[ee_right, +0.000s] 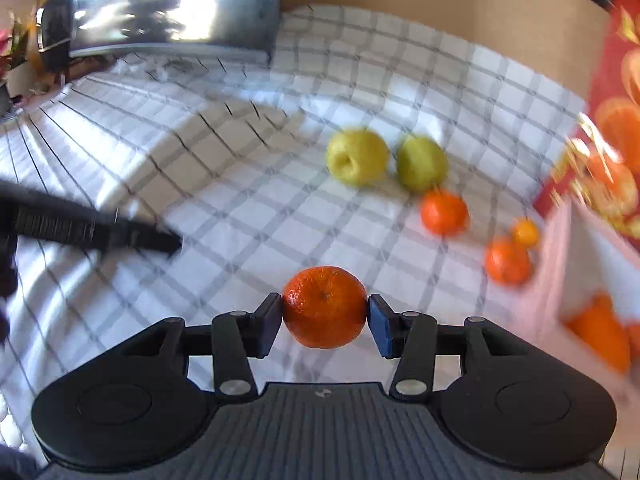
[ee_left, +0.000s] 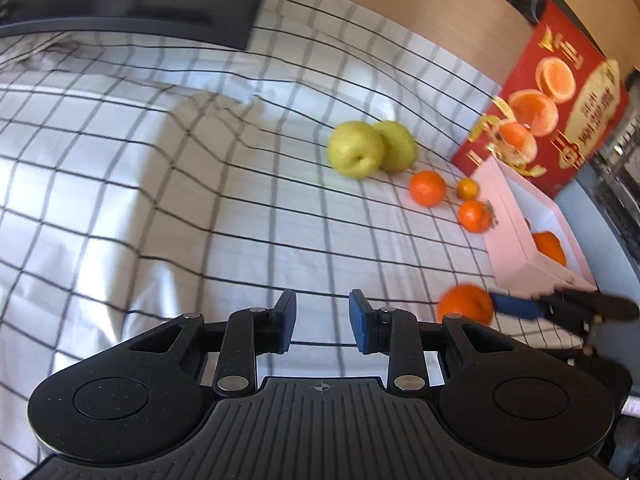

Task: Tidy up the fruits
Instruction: 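Set the held mandarin on the cloth in front of the box, open right tool, then grasp a mandarin from the fruit row with left tool, then grasp the mandarin on the cloth with right tool while left tool holds its mandarin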

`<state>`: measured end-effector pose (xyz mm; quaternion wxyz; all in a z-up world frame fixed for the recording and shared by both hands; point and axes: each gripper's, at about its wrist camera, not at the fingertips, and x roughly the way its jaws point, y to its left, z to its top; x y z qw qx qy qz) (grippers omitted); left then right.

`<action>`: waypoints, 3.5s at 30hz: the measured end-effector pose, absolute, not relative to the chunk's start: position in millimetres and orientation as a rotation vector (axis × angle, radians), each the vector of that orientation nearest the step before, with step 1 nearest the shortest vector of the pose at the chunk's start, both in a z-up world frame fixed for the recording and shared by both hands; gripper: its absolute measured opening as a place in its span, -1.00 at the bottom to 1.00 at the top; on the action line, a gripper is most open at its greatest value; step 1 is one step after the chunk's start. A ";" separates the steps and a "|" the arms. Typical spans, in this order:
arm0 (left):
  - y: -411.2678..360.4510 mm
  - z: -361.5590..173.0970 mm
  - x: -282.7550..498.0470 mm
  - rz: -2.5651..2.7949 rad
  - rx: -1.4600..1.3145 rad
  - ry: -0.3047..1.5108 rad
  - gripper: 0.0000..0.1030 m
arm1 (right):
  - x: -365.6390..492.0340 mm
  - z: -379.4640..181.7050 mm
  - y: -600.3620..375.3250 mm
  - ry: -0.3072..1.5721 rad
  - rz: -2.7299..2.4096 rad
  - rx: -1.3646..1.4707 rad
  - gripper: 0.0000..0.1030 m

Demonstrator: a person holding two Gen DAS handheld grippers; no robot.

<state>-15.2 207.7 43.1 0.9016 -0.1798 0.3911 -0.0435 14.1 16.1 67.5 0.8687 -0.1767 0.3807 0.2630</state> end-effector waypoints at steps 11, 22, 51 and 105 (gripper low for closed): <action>145.0 50.6 15.7 -0.271 -0.219 0.828 -0.37 | -15.7 59.9 -64.9 0.798 0.263 -0.241 -0.09; 102.9 72.0 72.7 -0.375 -0.063 0.748 -0.37 | -34.1 51.9 -93.8 0.787 0.172 -0.194 0.08; 44.0 43.8 164.9 -0.274 0.209 0.727 -0.01 | -49.8 43.6 -109.4 0.823 0.099 -0.159 0.24; 111.6 35.3 1.6 -0.250 -0.087 0.893 -0.01 | -32.1 34.1 -92.6 0.857 0.166 -0.113 0.47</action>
